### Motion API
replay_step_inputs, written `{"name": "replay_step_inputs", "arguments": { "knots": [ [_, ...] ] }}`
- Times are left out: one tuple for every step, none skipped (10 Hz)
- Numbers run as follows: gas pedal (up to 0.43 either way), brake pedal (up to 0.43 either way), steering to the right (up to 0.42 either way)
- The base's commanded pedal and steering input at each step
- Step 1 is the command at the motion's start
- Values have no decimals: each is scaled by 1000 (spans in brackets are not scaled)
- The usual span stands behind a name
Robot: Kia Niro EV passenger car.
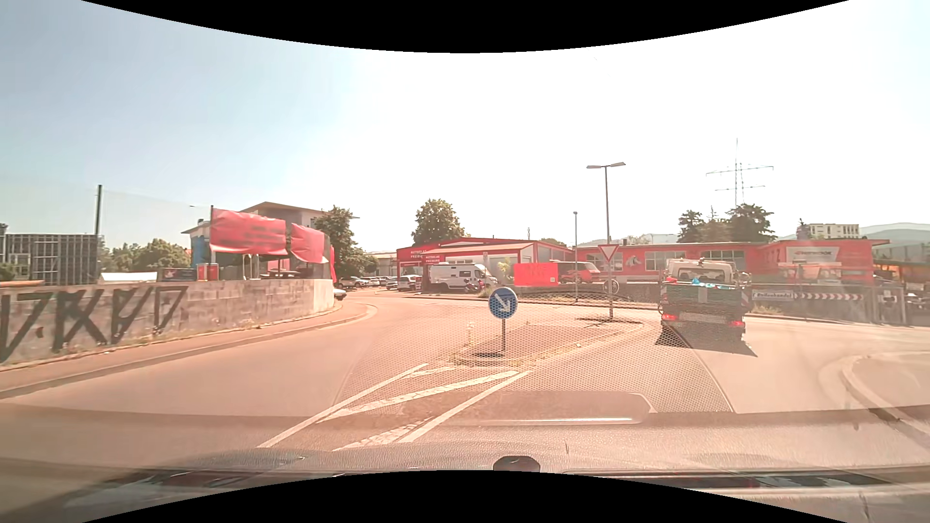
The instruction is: Follow the waypoints while adhering to traffic rules and regulations
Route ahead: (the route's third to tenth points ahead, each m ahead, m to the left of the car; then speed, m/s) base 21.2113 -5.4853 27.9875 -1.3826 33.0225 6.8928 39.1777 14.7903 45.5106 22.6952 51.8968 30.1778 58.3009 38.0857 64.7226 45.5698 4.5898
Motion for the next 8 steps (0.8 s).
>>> {"name": "replay_step_inputs", "arguments": {
  "knots": [
    [0,207,198],
    [0,213,203],
    [0,213,209],
    [0,213,214],
    [0,213,217],
    [0,213,217],
    [0,213,217],
    [0,213,219]
  ]
}}
